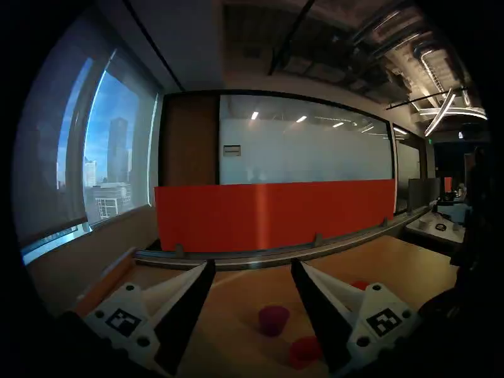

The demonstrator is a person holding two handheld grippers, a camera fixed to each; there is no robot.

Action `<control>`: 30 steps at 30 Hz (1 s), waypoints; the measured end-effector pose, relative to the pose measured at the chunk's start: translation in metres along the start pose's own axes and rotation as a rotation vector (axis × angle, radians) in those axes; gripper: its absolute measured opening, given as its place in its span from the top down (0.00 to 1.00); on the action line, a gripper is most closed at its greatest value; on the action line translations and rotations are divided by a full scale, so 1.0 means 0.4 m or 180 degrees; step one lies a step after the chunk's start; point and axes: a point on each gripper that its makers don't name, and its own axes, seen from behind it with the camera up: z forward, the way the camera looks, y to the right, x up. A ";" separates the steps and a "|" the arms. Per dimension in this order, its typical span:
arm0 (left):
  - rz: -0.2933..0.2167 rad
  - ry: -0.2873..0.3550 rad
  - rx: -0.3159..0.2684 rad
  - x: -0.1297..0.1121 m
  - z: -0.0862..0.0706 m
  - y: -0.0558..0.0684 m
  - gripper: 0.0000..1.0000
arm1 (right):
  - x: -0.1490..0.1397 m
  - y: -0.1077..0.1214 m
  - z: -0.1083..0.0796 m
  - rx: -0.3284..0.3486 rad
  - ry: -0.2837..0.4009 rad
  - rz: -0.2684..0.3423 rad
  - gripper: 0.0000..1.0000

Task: Pour water

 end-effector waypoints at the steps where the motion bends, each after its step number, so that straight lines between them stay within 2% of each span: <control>1: -0.0006 -0.0008 -0.0023 -0.002 0.000 0.003 0.11 | -0.002 -0.004 0.000 0.0026 -0.0015 -0.0005 0.01; 6: -0.0031 -0.0051 -0.0173 -0.008 0.002 0.021 0.11 | -0.010 -0.027 0.001 0.0196 -0.0077 -0.0028 0.01; 10: -0.0005 -0.0065 -0.0353 -0.004 -0.004 0.048 0.11 | -0.005 -0.064 0.000 0.0428 -0.0094 -0.0039 0.01; 15: 0.0031 -0.0080 -0.0631 0.002 -0.013 0.095 0.11 | 0.000 -0.129 -0.004 0.0799 -0.0109 -0.0066 0.01; 24: 0.0070 -0.0086 -0.1207 0.009 -0.048 0.203 0.11 | 0.030 -0.248 -0.029 0.1495 -0.0120 -0.0020 0.01; 30: 0.0062 -0.0078 -0.1427 0.007 -0.060 0.241 0.11 | 0.037 -0.286 -0.042 0.1695 -0.0169 0.0011 0.01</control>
